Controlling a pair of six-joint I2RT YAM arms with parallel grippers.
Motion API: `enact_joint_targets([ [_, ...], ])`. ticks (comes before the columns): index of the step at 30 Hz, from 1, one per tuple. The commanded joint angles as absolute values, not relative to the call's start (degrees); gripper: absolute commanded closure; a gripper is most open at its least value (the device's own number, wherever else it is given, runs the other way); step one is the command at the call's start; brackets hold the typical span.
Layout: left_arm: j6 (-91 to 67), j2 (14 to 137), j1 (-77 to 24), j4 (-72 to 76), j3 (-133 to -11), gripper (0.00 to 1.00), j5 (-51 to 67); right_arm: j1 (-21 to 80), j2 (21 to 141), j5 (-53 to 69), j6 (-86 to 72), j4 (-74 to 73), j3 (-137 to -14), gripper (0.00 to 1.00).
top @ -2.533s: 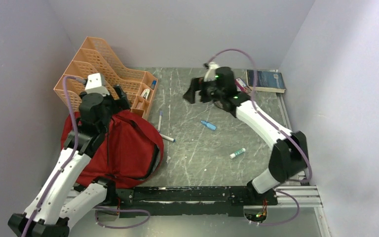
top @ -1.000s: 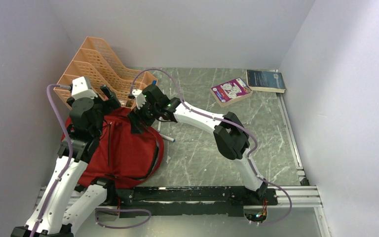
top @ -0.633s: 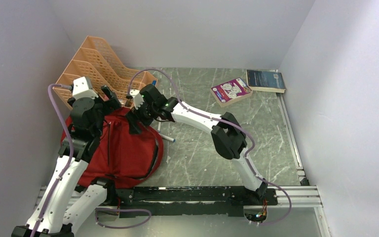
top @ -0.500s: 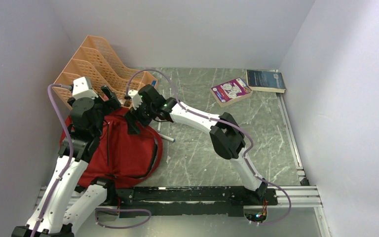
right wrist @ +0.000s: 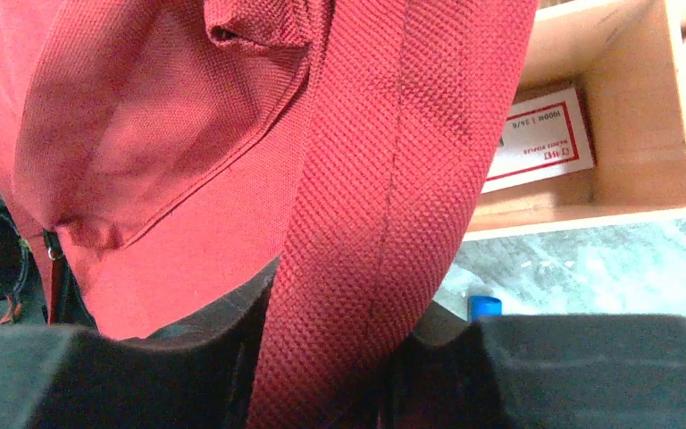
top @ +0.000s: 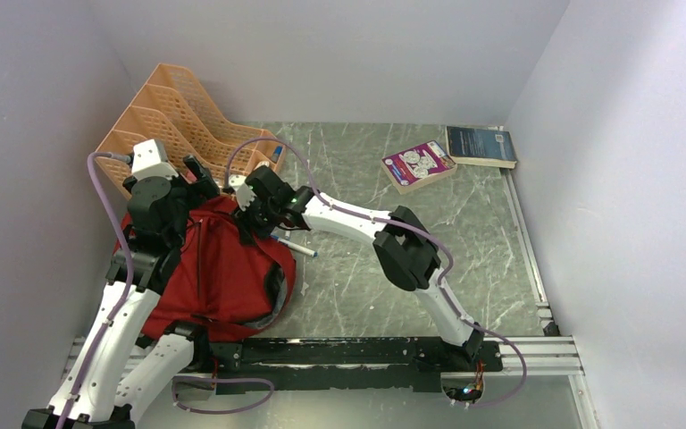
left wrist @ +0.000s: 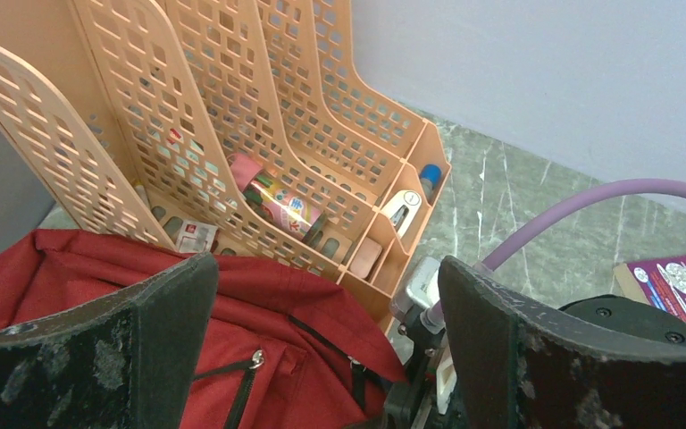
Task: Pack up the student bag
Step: Pick up the student bag at the center of the board.
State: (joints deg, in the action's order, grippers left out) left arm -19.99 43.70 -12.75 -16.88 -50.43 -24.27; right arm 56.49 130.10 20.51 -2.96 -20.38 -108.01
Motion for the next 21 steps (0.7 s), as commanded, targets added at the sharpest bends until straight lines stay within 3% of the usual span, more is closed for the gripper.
enact_joint_targets([
  [1,-20.5,43.2,-11.8,-14.7,-50.2,0.03,-23.8,57.0,126.4,21.1,-2.2,-20.5,-106.7,0.67],
  [3,-20.6,43.4,-11.7,-14.7,-50.2,0.03,-23.8,57.1,125.0,22.0,-2.5,-19.7,-106.6,0.79],
  [5,-20.6,43.4,-11.6,-15.1,-50.5,0.03,-24.1,57.1,123.5,23.2,-2.6,-19.1,-106.5,0.99],
  [14,-20.6,42.4,-11.0,-17.6,-53.6,0.03,-30.8,57.0,112.8,26.0,-5.9,-13.6,-102.0,1.0],
  [21,-20.7,39.2,-11.1,-24.7,-68.9,0.02,-32.3,57.0,105.8,22.6,-8.9,-13.0,-98.5,1.0],
])
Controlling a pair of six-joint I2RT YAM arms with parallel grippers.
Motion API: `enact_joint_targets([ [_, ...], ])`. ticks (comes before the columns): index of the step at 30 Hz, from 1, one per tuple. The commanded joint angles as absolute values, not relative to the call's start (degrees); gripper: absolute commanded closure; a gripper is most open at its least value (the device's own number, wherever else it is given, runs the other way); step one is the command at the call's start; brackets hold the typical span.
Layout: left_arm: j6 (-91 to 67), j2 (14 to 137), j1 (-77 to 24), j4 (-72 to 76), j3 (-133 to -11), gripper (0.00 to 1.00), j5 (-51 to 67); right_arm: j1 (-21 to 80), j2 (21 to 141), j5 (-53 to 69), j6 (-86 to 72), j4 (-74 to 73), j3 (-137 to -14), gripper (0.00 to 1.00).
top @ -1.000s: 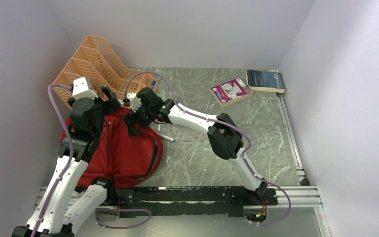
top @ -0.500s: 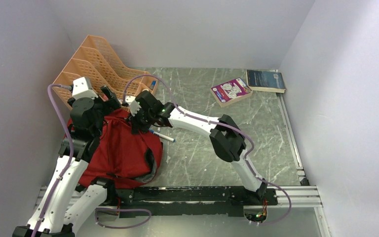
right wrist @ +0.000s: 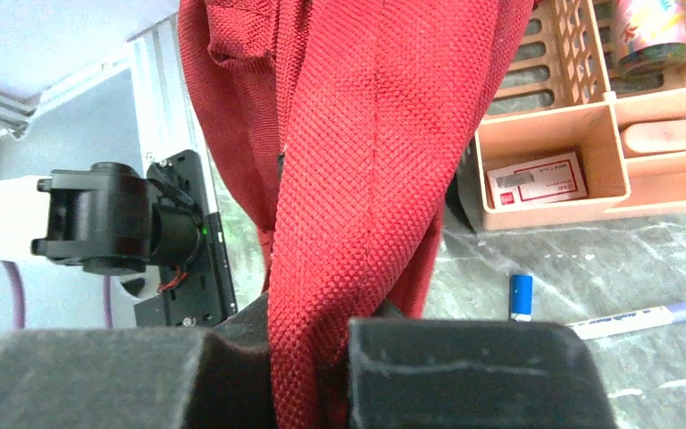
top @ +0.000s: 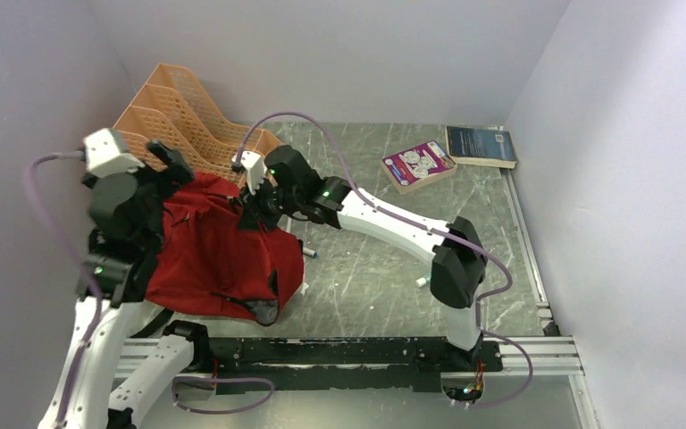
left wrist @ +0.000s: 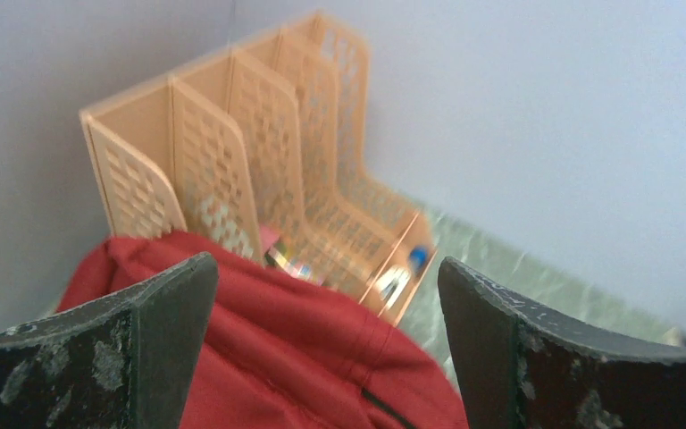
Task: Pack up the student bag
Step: Pick up the student bag at the center of the board.
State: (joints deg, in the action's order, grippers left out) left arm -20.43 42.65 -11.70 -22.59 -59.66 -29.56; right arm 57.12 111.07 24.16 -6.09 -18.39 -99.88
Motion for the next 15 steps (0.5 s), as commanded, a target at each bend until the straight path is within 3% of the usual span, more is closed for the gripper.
enact_joint_targets([
  [1,-20.6,38.5,-11.1,-25.3,-70.2,0.02,-32.6,57.0,104.6,22.5,-9.5,-12.3,-97.9,1.0],
  [10,-19.9,33.8,-11.1,-27.7,-75.9,0.02,-35.6,57.0,93.1,21.8,-12.5,-10.8,-95.7,1.0],
  [15,-20.7,33.8,-11.1,-28.6,-77.5,0.02,-35.7,57.0,83.9,12.2,-15.1,-7.9,-91.9,1.0],
])
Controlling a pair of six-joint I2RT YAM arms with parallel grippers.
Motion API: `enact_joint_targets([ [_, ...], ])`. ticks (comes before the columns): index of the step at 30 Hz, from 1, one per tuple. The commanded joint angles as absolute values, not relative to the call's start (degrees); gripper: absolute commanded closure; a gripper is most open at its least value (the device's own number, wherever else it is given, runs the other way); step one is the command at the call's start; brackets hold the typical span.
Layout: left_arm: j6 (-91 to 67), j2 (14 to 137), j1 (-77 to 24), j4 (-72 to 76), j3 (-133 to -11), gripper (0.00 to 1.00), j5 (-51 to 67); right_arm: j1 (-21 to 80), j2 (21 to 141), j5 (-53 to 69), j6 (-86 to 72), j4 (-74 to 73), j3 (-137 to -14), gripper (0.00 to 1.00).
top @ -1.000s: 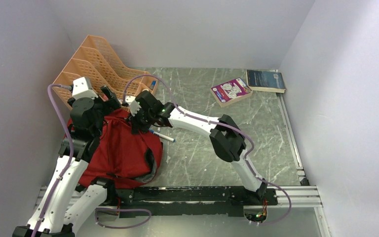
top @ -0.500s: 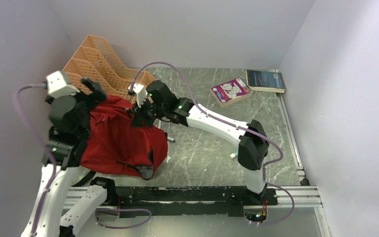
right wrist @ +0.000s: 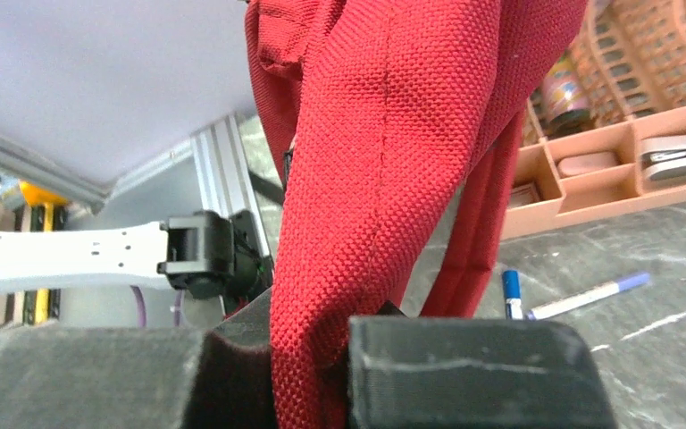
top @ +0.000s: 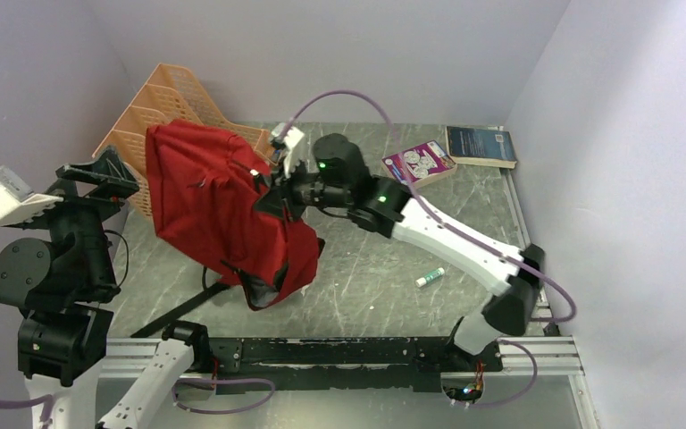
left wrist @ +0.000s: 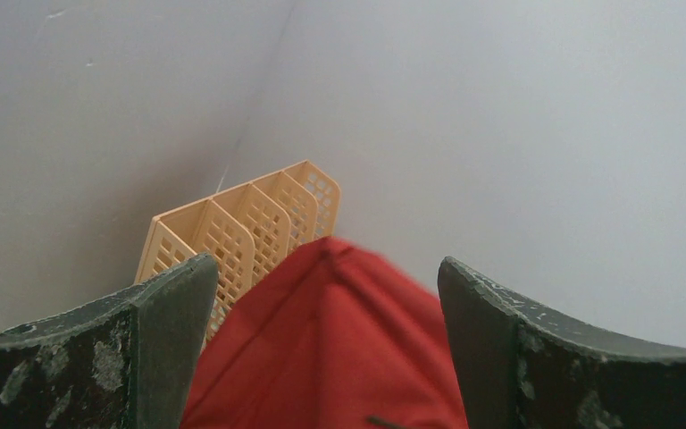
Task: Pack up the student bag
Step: Pick up the student bag at the center of the board, then place the student bag at the center of the board.
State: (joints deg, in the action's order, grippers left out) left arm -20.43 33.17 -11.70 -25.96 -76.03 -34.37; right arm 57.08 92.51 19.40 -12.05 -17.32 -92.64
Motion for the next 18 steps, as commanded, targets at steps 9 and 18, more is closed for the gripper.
enact_joint_targets([
  [9,-20.9,34.0,-11.1,-27.9,-75.2,0.02,-32.8,56.0,74.5,-9.1,-13.6,-7.4,-90.9,1.0],
  [18,-20.1,38.7,-11.1,-29.4,-70.9,0.02,-26.5,40.2,80.6,-7.5,-19.1,-8.5,-94.7,1.0],
])
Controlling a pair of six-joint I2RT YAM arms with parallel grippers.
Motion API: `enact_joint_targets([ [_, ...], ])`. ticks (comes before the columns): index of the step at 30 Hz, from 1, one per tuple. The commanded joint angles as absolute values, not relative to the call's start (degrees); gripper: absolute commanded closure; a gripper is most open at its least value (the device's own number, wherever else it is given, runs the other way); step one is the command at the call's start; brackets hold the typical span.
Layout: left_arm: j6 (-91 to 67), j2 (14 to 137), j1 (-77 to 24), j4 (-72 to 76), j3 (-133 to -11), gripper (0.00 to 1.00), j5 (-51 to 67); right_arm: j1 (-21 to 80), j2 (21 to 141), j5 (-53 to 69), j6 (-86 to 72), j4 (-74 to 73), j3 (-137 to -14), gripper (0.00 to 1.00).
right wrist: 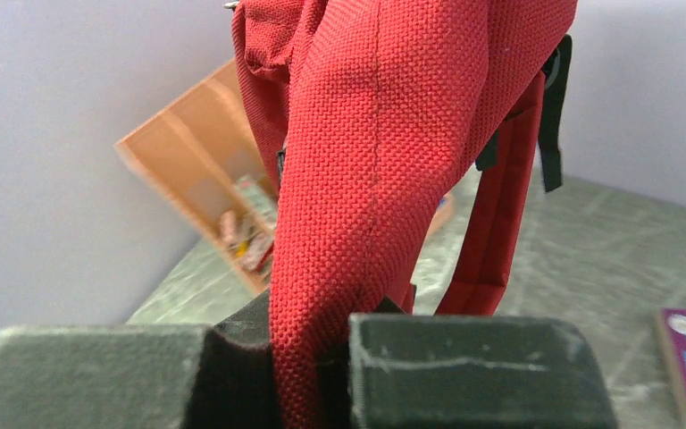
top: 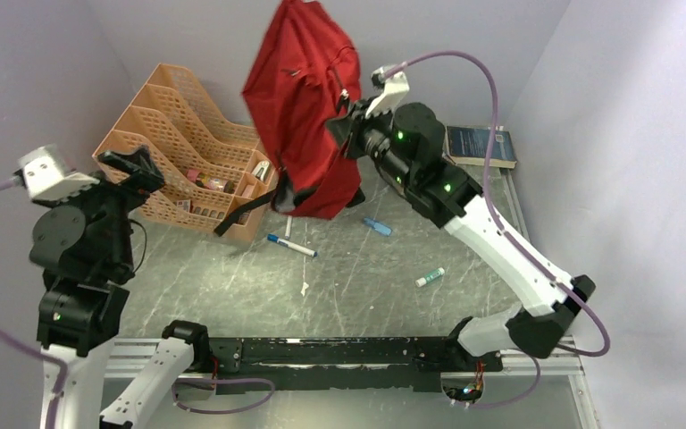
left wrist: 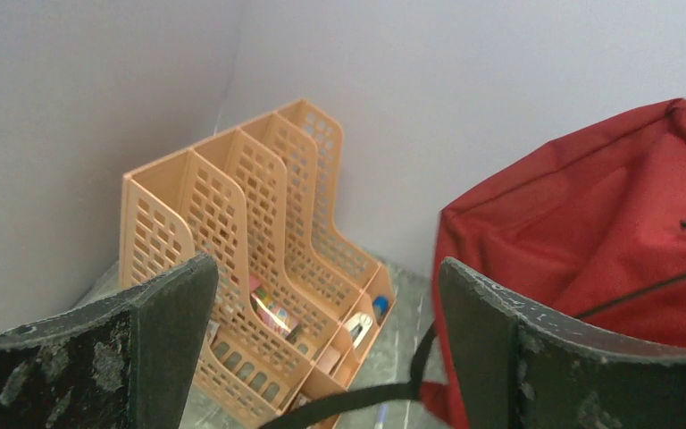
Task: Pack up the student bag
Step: Place the student bag at the center of the board.
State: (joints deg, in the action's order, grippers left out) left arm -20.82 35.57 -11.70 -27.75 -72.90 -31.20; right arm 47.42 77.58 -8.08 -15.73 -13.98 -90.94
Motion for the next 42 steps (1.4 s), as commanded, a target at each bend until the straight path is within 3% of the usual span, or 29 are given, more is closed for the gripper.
enact_joint_targets([
  [1,-20.0,39.5,-11.1,-29.4,-70.4,0.02,-25.3,38.6,82.0,-6.3,-19.5,-8.1,-95.3,1.0],
  [8,-19.3,42.1,-11.1,-26.9,-65.8,0.02,-19.8,33.9,93.7,-0.2,-20.7,-4.7,-100.0,1.0],
  [19,-16.9,42.5,-11.1,-25.0,-62.4,0.03,-21.4,32.3,109.6,5.3,-21.2,-5.3,-113.3,1.0],
  [24,-16.5,42.6,-11.1,-24.6,-61.6,0.03,-21.5,29.6,108.0,-2.8,-23.6,-4.3,-104.2,1.0],
  [29,-16.3,43.1,-11.1,-23.4,-60.2,0.02,-20.7,21.7,107.8,4.0,-31.5,-0.3,-90.0,0.99],
  [39,-13.1,47.2,-11.1,-20.3,-58.9,0.02,-11.9,17.7,119.0,11.6,-28.0,-7.5,-88.9,0.7],
  [42,-11.4,51.0,-11.1,-20.0,-59.5,0.02,-4.2,17.7,121.7,14.5,-27.0,-9.4,-91.6,0.68],
])
